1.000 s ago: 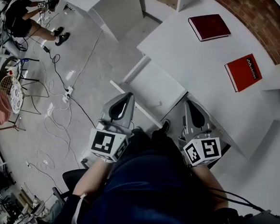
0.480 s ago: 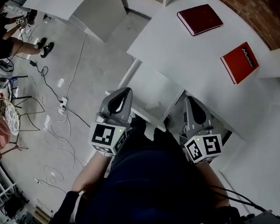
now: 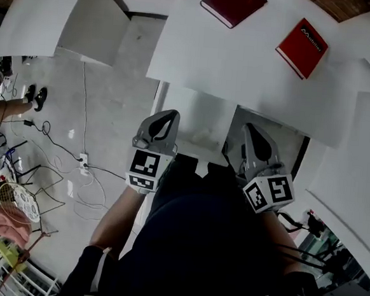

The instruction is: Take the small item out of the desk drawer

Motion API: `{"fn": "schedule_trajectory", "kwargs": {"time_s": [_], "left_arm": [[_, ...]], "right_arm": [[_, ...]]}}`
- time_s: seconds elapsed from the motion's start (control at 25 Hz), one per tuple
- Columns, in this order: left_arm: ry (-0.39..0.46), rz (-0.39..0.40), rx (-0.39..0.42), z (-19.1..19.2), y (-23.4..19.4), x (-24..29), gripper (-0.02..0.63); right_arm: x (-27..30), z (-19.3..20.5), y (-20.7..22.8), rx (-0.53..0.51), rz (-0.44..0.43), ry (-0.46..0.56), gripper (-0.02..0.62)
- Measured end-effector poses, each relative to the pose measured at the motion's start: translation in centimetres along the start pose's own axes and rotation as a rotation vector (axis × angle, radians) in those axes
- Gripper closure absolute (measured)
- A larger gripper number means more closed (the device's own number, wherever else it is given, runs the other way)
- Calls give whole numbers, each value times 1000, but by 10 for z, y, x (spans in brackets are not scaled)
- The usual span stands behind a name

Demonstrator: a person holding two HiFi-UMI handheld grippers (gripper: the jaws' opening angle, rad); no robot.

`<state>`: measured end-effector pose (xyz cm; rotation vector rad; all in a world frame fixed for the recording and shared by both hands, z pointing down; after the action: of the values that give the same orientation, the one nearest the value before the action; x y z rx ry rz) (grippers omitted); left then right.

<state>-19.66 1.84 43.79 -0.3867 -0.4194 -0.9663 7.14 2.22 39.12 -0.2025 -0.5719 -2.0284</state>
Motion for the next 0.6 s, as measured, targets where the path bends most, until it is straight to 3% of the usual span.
{"fn": "schedule_trajectory", "kwargs": {"time_s": [0.12, 0.28, 0.6], "left_arm": [[-75, 79, 60, 15, 3, 27, 603], [-183, 150, 80, 39, 9, 64, 603], [-352, 209, 141, 74, 20, 116, 603]], "right_arm": [[-9, 9, 4, 31, 63, 3, 592], [-21, 16, 19, 70, 127, 16, 592], [-40, 31, 43, 155, 195, 35, 592]]}}
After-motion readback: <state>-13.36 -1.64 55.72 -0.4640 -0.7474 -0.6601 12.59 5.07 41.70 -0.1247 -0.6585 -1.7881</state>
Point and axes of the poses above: the fingertips, and each gripper's own axes: x forward along the fingers, y to its right, z out of its underside, the point moved 10 cm from there along -x, backward along the fingers, and after that the axes turned 2 degrees about z, right-handed, at the moved point
